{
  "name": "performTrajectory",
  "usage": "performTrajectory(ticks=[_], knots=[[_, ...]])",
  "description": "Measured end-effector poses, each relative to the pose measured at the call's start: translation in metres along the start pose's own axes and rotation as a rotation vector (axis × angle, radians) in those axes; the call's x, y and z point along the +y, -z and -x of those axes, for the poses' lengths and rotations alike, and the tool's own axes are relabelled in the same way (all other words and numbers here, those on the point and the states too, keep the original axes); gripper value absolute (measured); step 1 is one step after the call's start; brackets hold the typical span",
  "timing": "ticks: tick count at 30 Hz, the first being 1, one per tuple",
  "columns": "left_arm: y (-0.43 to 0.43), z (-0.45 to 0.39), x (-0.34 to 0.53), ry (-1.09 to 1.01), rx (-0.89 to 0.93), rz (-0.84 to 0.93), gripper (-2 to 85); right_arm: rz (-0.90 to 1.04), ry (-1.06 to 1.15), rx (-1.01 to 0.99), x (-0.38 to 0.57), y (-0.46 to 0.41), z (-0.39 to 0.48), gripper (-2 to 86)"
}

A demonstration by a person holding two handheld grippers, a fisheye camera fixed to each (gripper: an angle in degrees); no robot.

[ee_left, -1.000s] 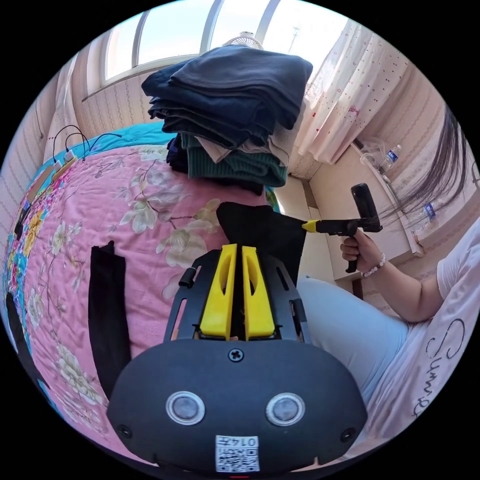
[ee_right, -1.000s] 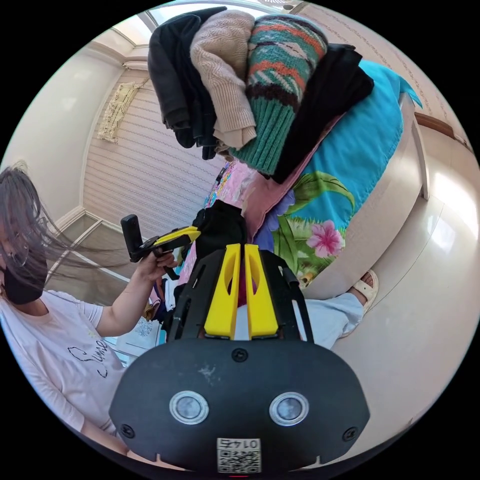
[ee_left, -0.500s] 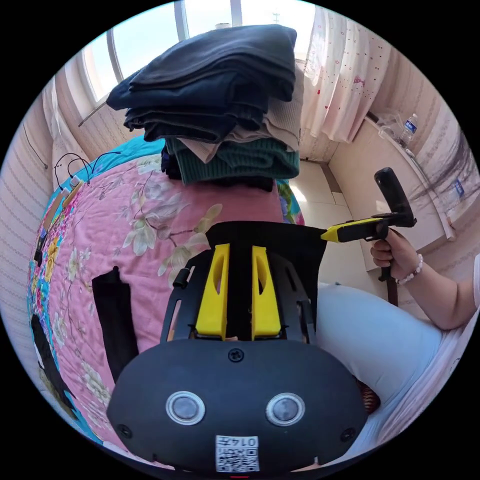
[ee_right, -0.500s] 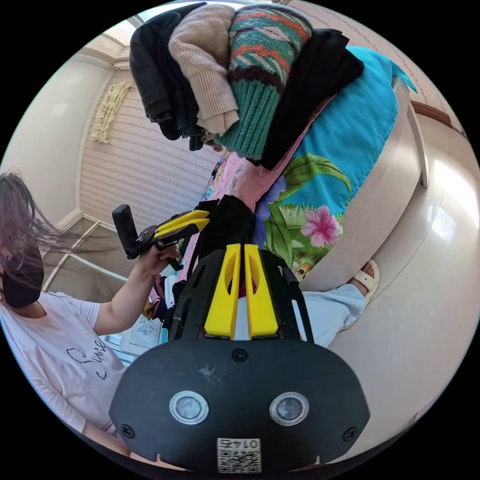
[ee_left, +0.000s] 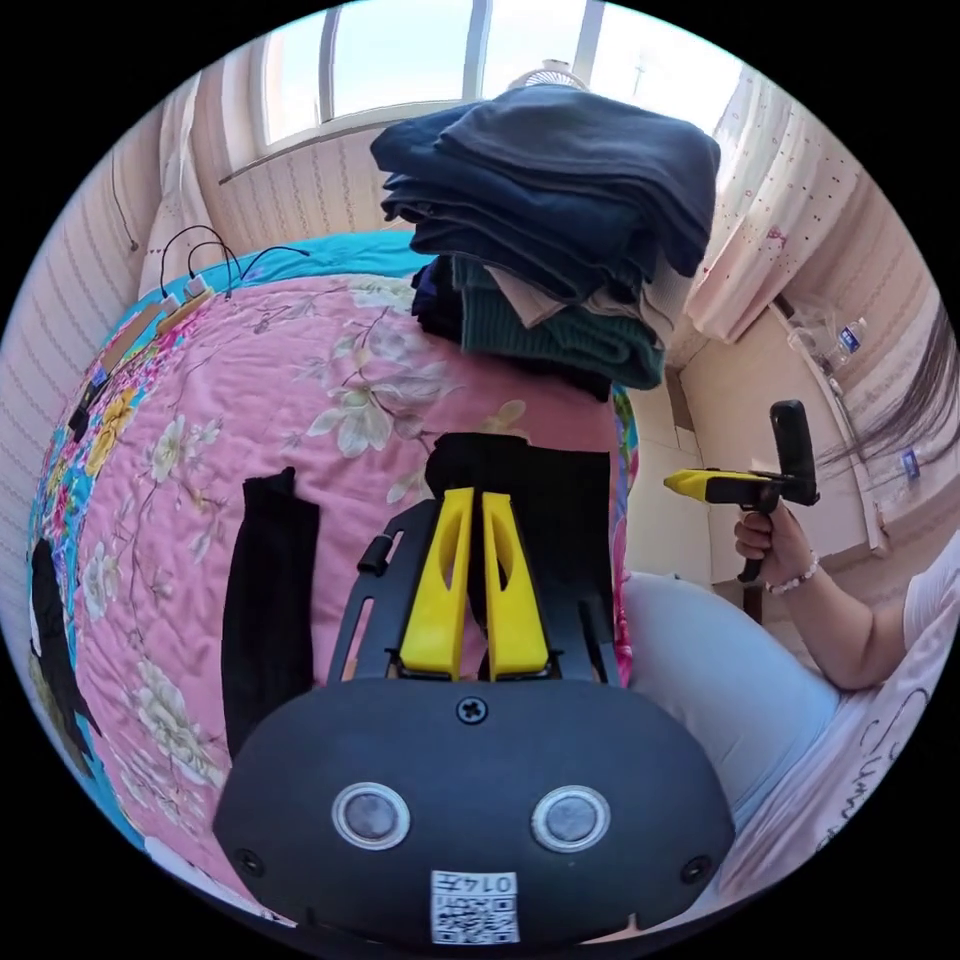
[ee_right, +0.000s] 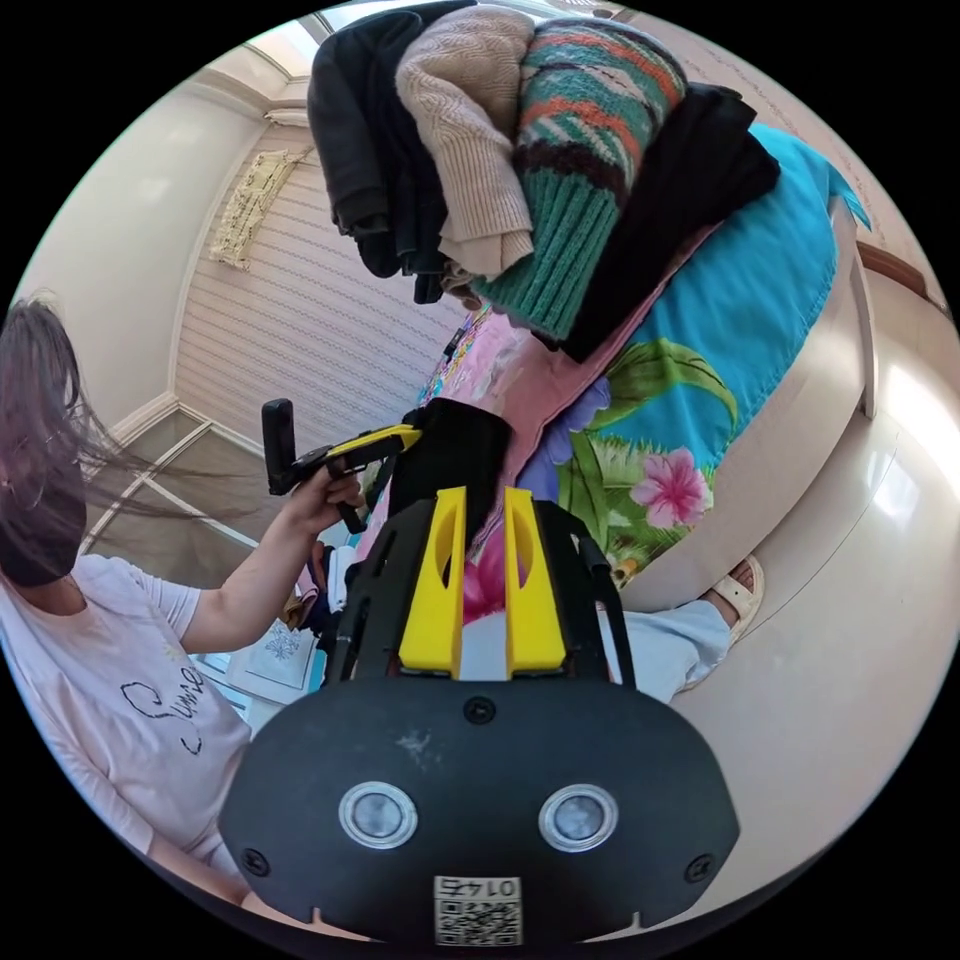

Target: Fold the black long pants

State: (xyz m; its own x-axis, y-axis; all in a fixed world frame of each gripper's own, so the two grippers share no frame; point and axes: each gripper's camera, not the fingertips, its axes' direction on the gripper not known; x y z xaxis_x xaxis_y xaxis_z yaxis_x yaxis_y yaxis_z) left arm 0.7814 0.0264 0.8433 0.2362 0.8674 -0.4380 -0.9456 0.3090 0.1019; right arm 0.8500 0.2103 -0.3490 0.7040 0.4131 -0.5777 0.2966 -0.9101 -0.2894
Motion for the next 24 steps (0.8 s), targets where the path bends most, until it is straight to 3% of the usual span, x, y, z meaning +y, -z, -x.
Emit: performTrajectory(ticks=[5,11,17,20,24], knots=[[-0.002,0.011,0.007,0.033,0.075,-0.013,-0.8,0.013,0.037,-0.008,-0.021,-0.015,0.003,6.8],[0.009,-0.025,0.025,-0.166,0.039,-0.041,-0.9,0.033,0.058,0.029,-0.06,-0.032,-0.003,7.0],[0.018,-0.041,0.039,-0.24,0.015,-0.066,-0.9,0.211,0.157,0.03,-0.099,-0.063,0.0,7.6],[0.031,-0.039,0.041,-0.241,0.029,-0.09,-0.9,0.291,0.213,-0.02,-0.108,-0.075,0.002,3.3],[0.056,-0.035,0.04,-0.229,-0.007,-0.156,-0.9,0.2,0.203,-0.016,-0.099,-0.036,0.014,0.8]])
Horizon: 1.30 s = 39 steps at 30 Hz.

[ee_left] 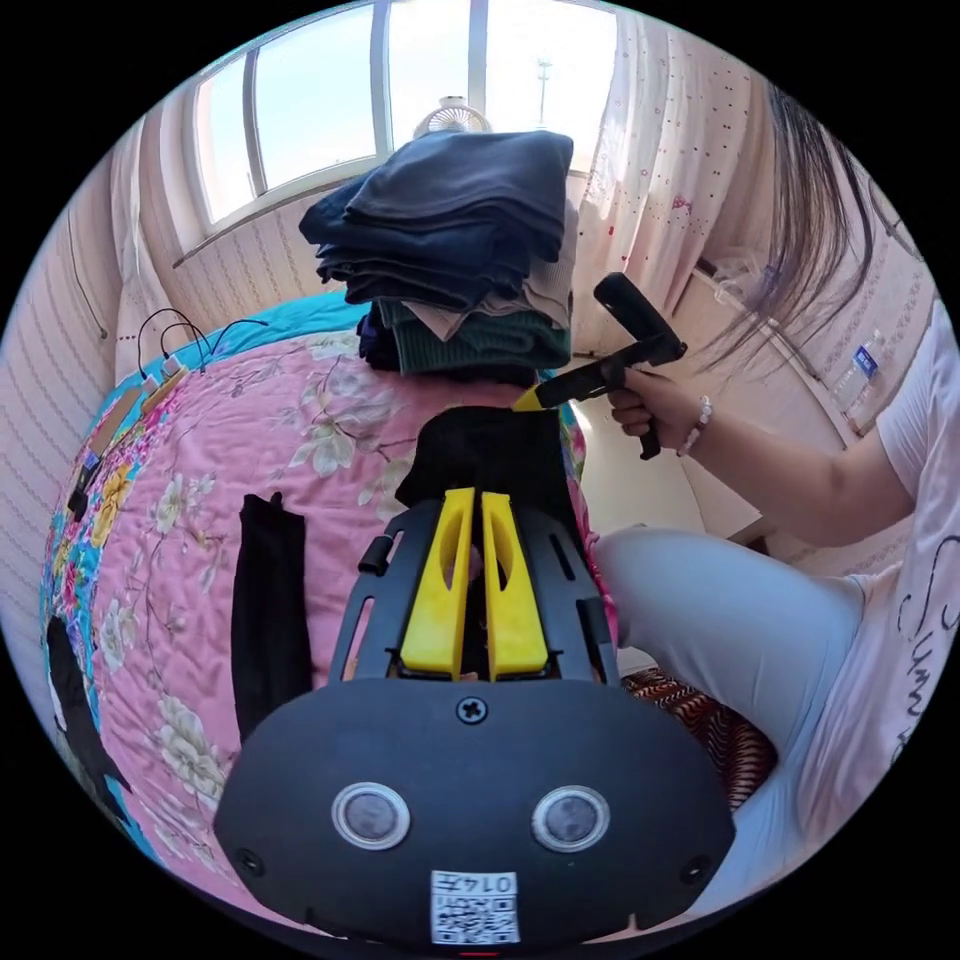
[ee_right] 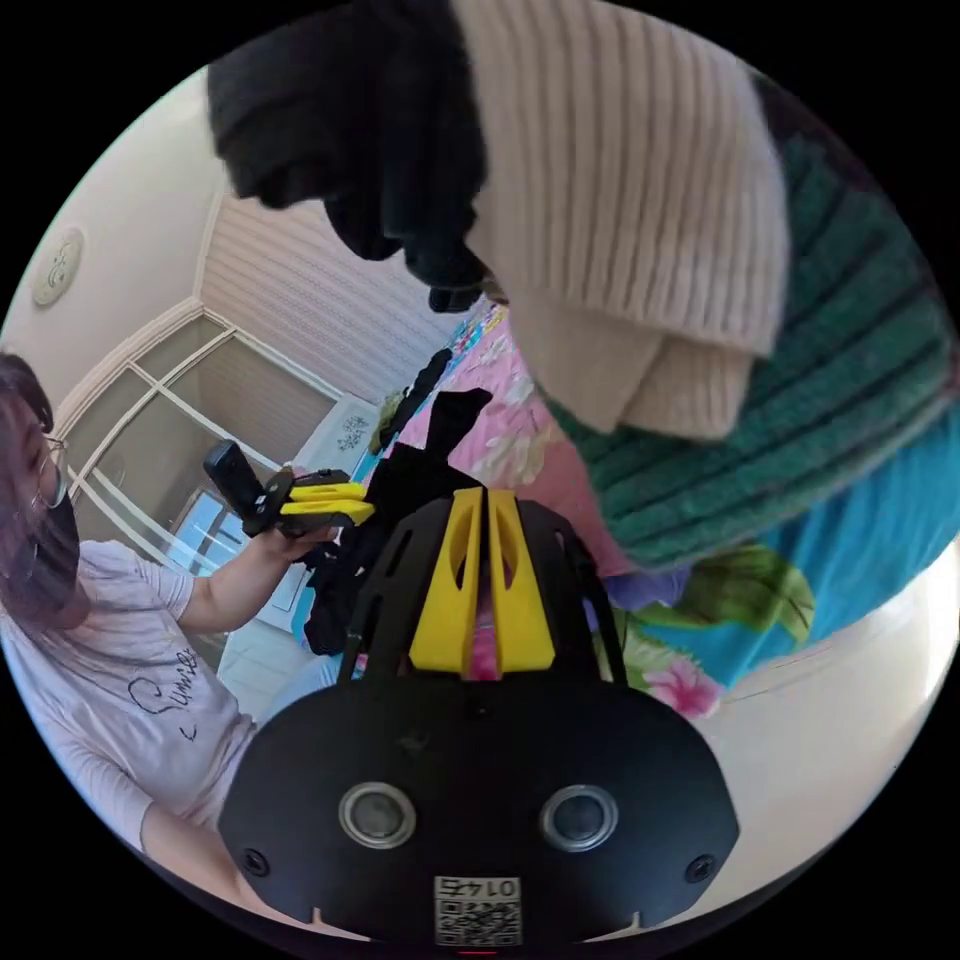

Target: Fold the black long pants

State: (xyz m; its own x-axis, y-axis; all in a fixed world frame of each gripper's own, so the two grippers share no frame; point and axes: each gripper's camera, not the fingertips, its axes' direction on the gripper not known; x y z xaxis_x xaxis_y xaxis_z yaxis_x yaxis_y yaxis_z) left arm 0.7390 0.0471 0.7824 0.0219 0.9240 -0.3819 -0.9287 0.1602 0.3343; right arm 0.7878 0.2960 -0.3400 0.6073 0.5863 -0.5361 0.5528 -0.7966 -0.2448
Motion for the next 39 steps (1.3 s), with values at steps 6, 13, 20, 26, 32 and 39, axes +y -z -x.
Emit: performTrajectory(ticks=[6,13,20,26,32,39], knots=[[0.016,0.022,-0.018,0.121,0.024,-0.118,-0.9,-0.11,-0.231,0.1,0.049,0.055,0.009,0.2],[-0.049,0.059,-0.038,0.267,0.03,0.117,-0.9,-0.138,-0.379,0.101,0.073,0.049,-0.01,0.0],[-0.02,0.059,-0.062,0.191,0.062,0.059,-1.0,-0.187,-0.349,0.146,0.08,0.063,0.014,-0.3],[-0.046,0.062,-0.052,0.162,-0.038,0.257,-1.0,-0.205,-0.426,0.275,0.09,0.074,0.02,-0.1],[-0.013,0.045,-0.042,0.083,-0.044,0.251,-1.0,-0.246,-0.296,0.119,0.072,0.054,0.058,4.6],[0.04,0.043,-0.028,0.129,0.011,0.205,-1.0,-0.211,-0.282,0.113,0.044,0.018,0.096,3.2]])
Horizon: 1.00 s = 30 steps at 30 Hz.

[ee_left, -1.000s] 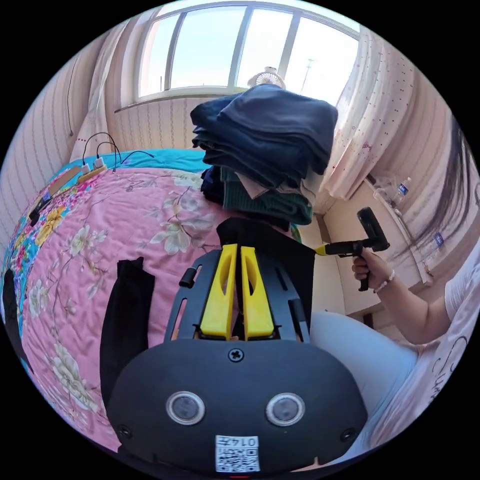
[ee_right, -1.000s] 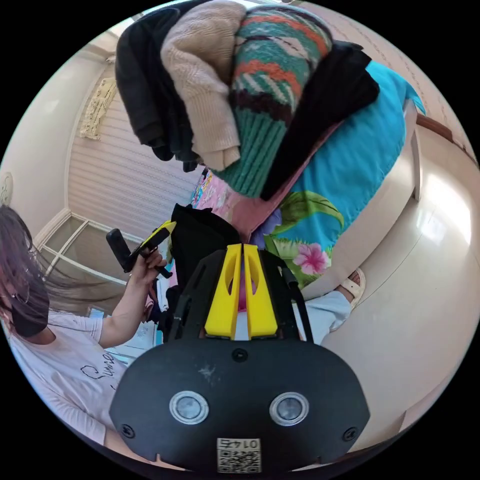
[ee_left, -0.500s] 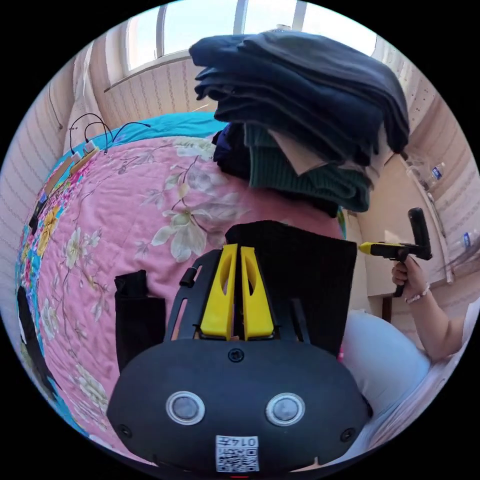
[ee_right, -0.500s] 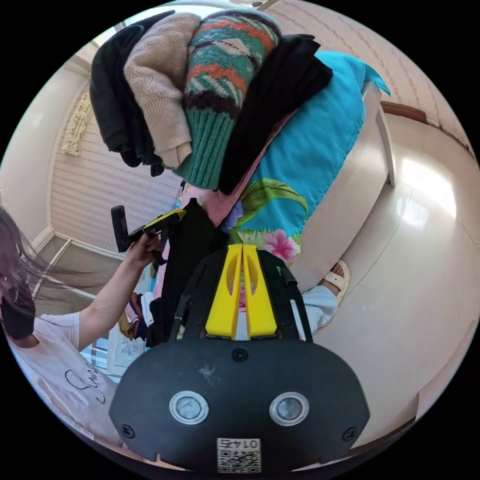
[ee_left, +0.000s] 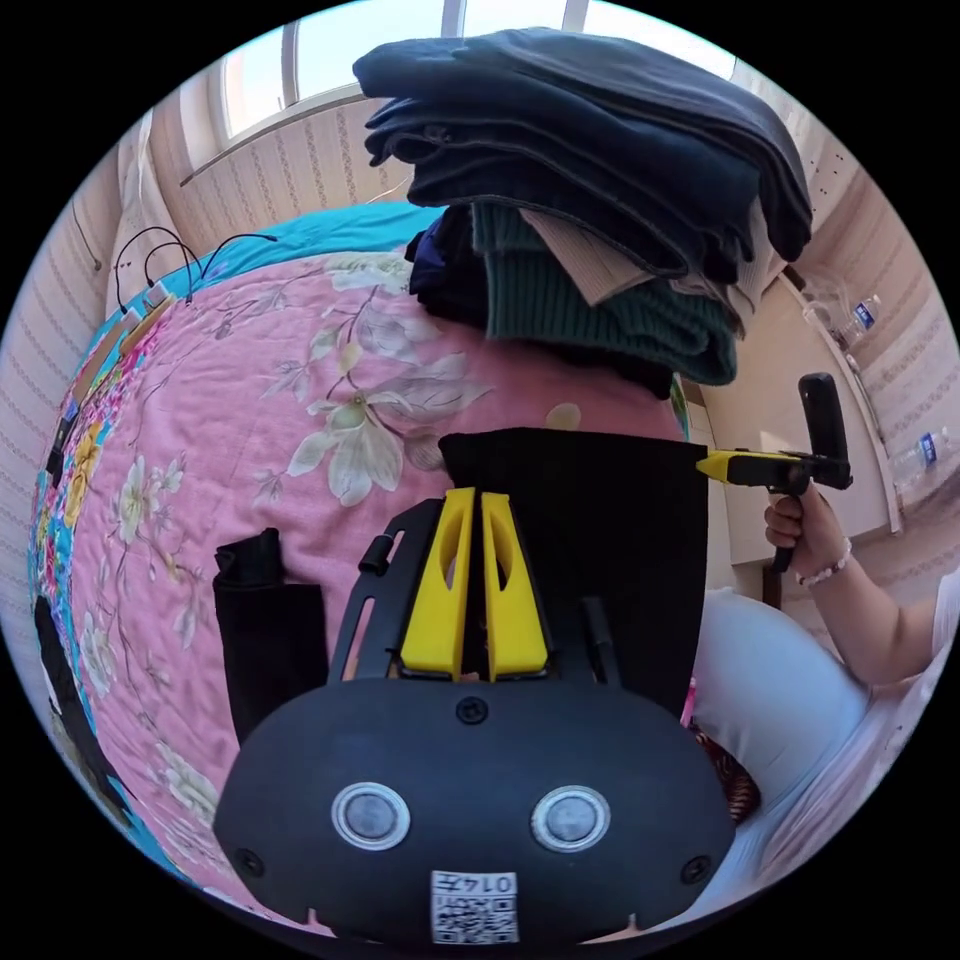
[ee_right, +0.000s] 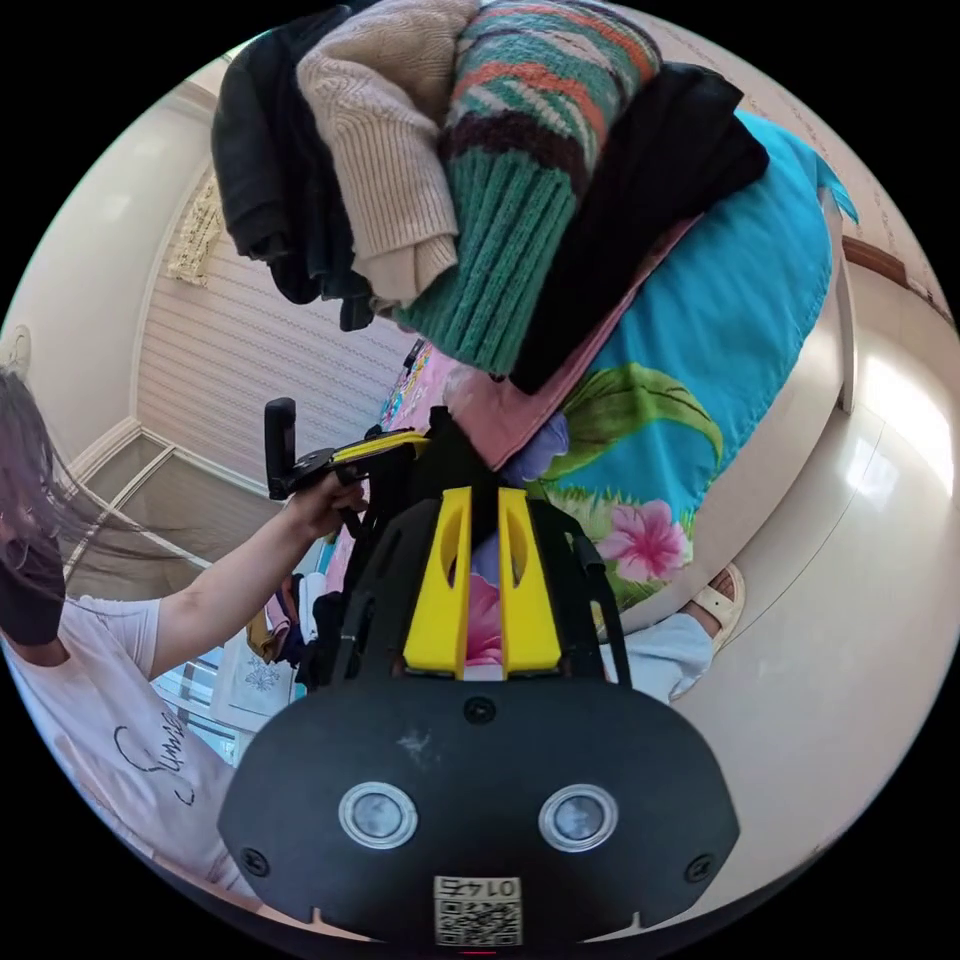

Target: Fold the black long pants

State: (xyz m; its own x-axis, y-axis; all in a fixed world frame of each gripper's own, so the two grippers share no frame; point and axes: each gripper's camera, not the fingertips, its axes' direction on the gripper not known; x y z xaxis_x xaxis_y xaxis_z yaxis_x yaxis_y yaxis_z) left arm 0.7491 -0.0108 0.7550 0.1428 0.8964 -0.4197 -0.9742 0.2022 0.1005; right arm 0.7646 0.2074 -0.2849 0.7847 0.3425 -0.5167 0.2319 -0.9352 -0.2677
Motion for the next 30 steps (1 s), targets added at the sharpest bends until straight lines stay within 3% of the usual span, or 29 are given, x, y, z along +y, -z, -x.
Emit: performTrajectory(ticks=[6,12,15,18,24,28,30], knots=[[0.065,-0.013,0.031,-0.036,0.074,-0.142,-1.0,-0.028,0.024,0.003,0.011,0.019,0.049,0.9],[0.053,-0.026,0.049,-0.116,-0.012,-0.013,-0.7,0.004,-0.053,0.06,0.018,-0.002,0.079,0.6],[0.091,-0.004,0.069,-0.008,0.121,-0.037,-0.5,0.029,-0.058,0.091,0.017,-0.017,0.105,0.6],[0.166,0.017,0.115,0.041,0.052,-0.119,-0.5,0.048,-0.061,0.099,0.014,-0.029,0.134,0.7],[0.343,0.018,0.318,0.275,-0.158,-0.293,-0.9,0.046,-0.055,0.153,0.015,-0.044,0.209,0.7],[0.427,-0.031,0.516,0.69,-0.408,-0.242,-1.0,0.064,0.05,0.261,0.015,-0.054,0.282,0.7],[0.455,-0.062,0.603,0.931,-0.501,-0.215,-0.9,0.146,0.208,0.309,0.013,-0.08,0.349,0.8]])
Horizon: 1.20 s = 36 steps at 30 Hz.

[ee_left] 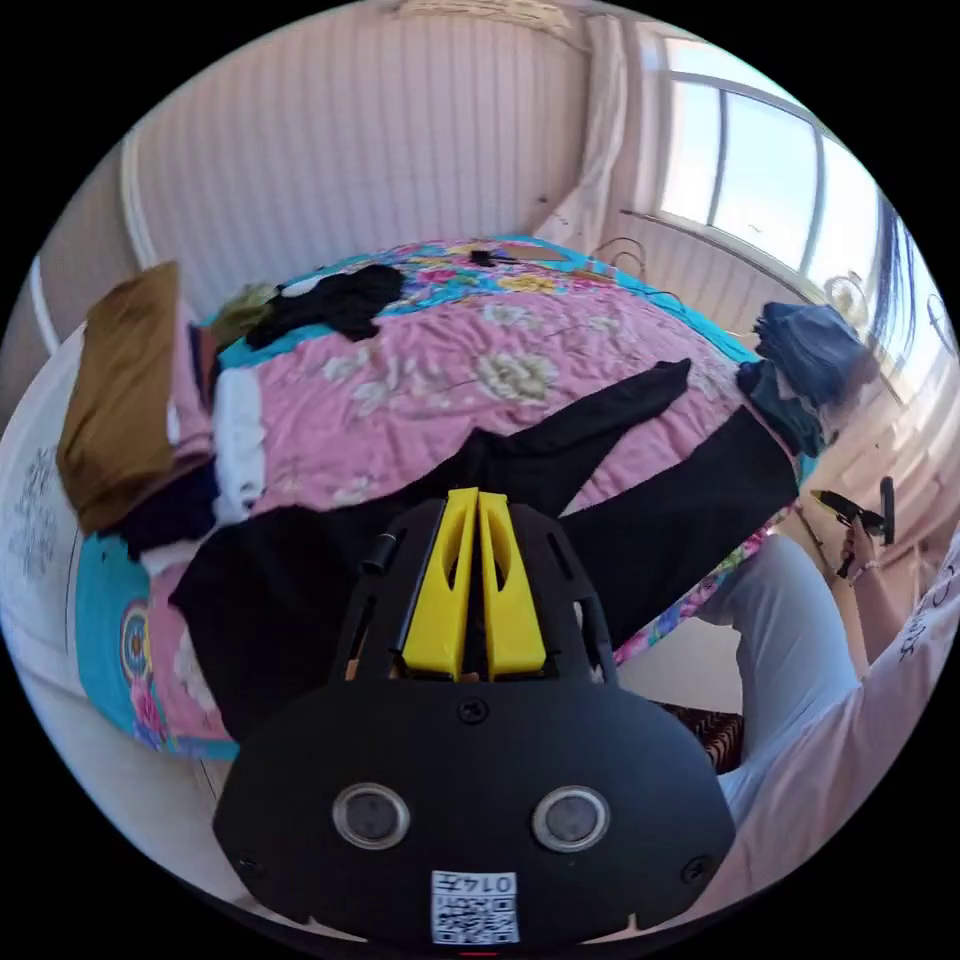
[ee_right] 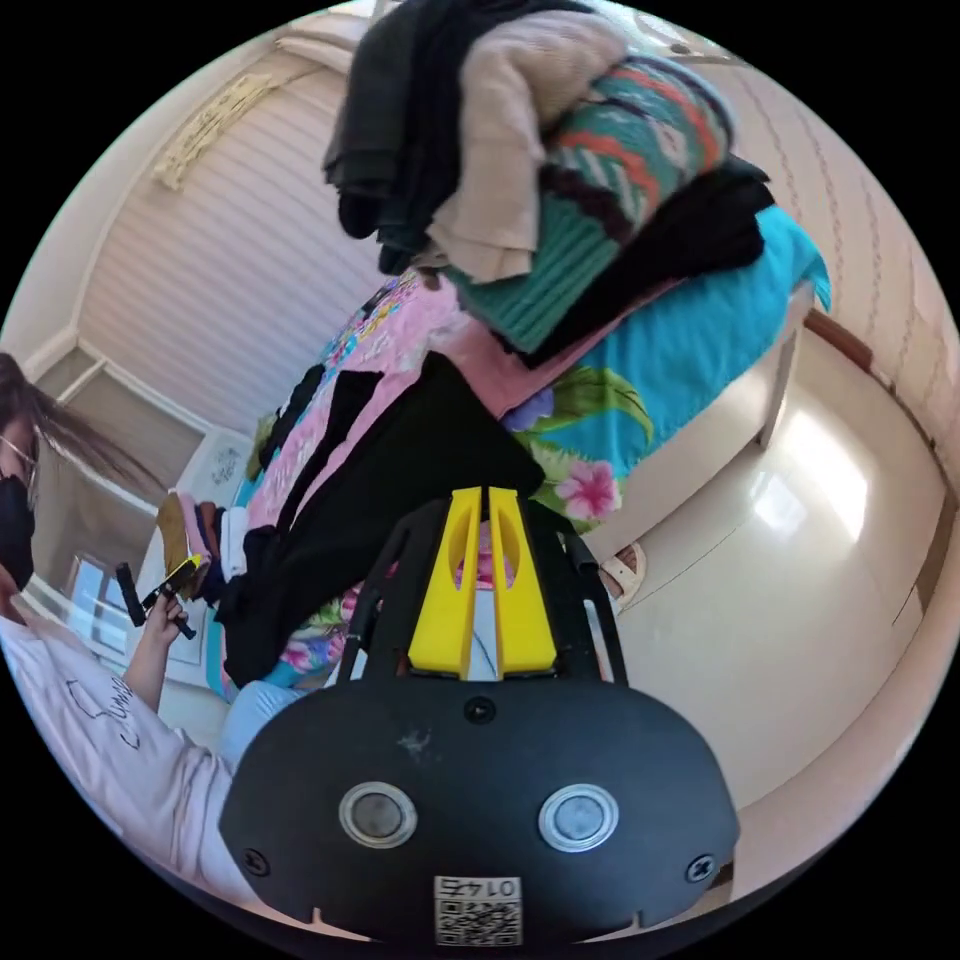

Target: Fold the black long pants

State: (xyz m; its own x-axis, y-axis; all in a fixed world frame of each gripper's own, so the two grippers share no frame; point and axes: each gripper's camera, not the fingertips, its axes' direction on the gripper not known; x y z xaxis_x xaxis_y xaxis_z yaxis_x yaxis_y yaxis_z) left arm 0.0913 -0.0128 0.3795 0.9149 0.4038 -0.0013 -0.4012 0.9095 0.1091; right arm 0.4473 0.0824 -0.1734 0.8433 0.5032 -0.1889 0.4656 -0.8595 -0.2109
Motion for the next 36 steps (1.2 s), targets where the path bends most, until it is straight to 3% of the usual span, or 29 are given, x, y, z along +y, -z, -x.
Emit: performTrajectory(ticks=[5,9,13,15,21,26,30,32,36], knots=[[0.089,0.132,0.157,0.531,-0.18,-0.024,-0.6,0.215,0.388,-0.072,-0.044,-0.062,0.184,1.2],[0.116,0.182,0.221,0.703,-0.168,-0.071,1.9,0.403,0.722,-0.319,-0.06,-0.148,0.39,2.4],[0.13,0.231,0.28,0.909,-0.124,-0.162,6.7,0.527,1.082,-0.435,-0.031,-0.21,0.592,4.1],[0.137,0.247,0.296,0.946,-0.143,-0.207,7.7,0.557,1.276,-0.437,-0.001,-0.246,0.711,5.2],[0.121,0.28,0.309,0.862,-0.114,-0.188,10.4,0.672,1.617,-0.382,0.092,-0.333,0.932,8.2],[0.101,0.296,0.309,0.823,-0.077,-0.115,9.3,0.696,1.768,-0.245,0.161,-0.388,1.031,10.0],[0.112,0.301,0.317,0.819,-0.036,-0.163,2.2,0.63,1.79,-0.087,0.181,-0.429,1.076,8.1],[0.127,0.302,0.321,0.827,-0.027,-0.209,-0.1,0.728,1.778,-0.085,0.18,-0.442,1.089,4.4],[0.174,0.306,0.319,0.786,-0.119,-0.302,-0.9,0.628,1.827,-0.149,0.17,-0.426,1.119,1.0]])
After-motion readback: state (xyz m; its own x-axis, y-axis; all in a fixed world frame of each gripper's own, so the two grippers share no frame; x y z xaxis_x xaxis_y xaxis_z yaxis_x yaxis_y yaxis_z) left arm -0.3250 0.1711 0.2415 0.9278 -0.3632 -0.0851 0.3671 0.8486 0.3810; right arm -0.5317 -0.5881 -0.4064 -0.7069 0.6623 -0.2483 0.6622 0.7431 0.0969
